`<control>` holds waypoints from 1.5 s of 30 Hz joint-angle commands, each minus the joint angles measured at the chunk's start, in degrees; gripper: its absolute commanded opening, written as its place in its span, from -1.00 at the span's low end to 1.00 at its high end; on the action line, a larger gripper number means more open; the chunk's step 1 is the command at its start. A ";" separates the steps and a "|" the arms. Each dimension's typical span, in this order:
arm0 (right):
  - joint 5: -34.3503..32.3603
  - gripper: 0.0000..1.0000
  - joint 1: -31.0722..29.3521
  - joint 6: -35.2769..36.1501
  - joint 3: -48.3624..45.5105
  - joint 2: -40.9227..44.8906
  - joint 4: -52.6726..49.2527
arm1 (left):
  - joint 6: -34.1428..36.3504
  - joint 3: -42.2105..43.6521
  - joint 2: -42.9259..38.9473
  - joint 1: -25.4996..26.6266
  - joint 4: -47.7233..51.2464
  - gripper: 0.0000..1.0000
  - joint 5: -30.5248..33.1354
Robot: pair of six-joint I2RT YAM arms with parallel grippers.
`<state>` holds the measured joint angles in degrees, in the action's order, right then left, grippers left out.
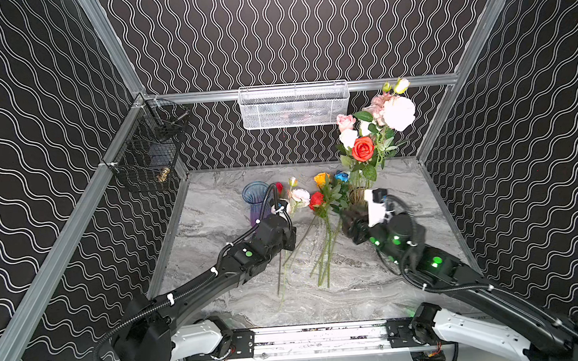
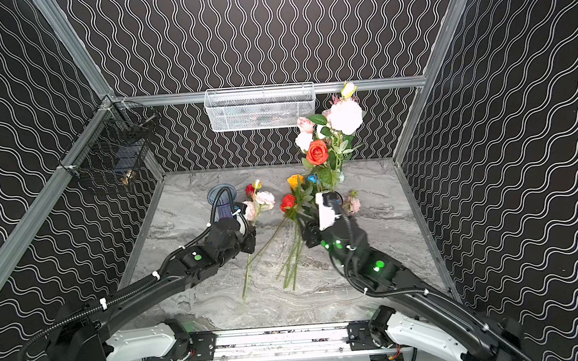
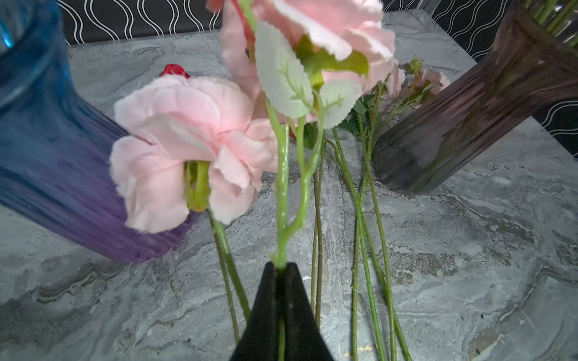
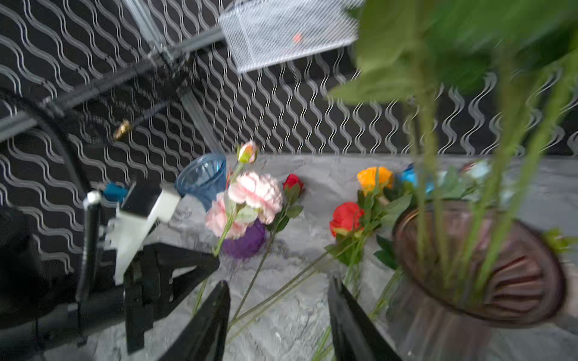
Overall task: Arrange the flowers into the vase
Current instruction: 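Lift the pink rose with the left gripper toward the right gripper, then raise the pink rose over the blue-purple vase while right gripper moves to pile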
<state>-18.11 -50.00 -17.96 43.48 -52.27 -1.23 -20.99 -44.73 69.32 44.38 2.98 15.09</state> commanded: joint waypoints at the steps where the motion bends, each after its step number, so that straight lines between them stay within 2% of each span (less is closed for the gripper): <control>1: -2.13 -0.02 -2.53 -3.11 -1.47 -3.19 3.06 | -1.53 1.94 -1.35 0.17 -6.95 -1.00 0.20; 5: -3.63 -0.13 -6.00 -3.87 -0.07 -10.59 3.67 | -2.65 3.85 -2.96 0.15 -8.77 -1.00 0.31; 10: -4.53 -0.15 -6.70 -3.09 0.11 -15.45 5.65 | -1.70 3.94 -5.91 0.12 -7.88 -1.00 -0.79; 18: 2.03 -0.16 -6.74 -5.47 3.23 -28.44 11.71 | -2.01 4.29 -7.42 0.13 -7.31 -1.00 -1.62; 26: 5.25 -0.18 -6.69 -5.18 8.36 -37.90 9.30 | -2.01 4.65 -10.37 0.15 -7.53 -1.00 -1.94; 32: 6.62 -0.29 -6.69 -4.97 6.58 -39.91 7.33 | -1.20 2.70 -10.56 0.16 -5.73 -1.00 -1.74; 45: 4.33 -0.32 -5.50 -3.72 2.68 -36.38 5.74 | 0.95 -5.09 -9.62 0.11 7.85 -1.00 2.87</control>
<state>-12.88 -55.70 -21.85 46.59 -89.93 4.34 -20.95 -48.90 59.86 44.58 6.90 16.16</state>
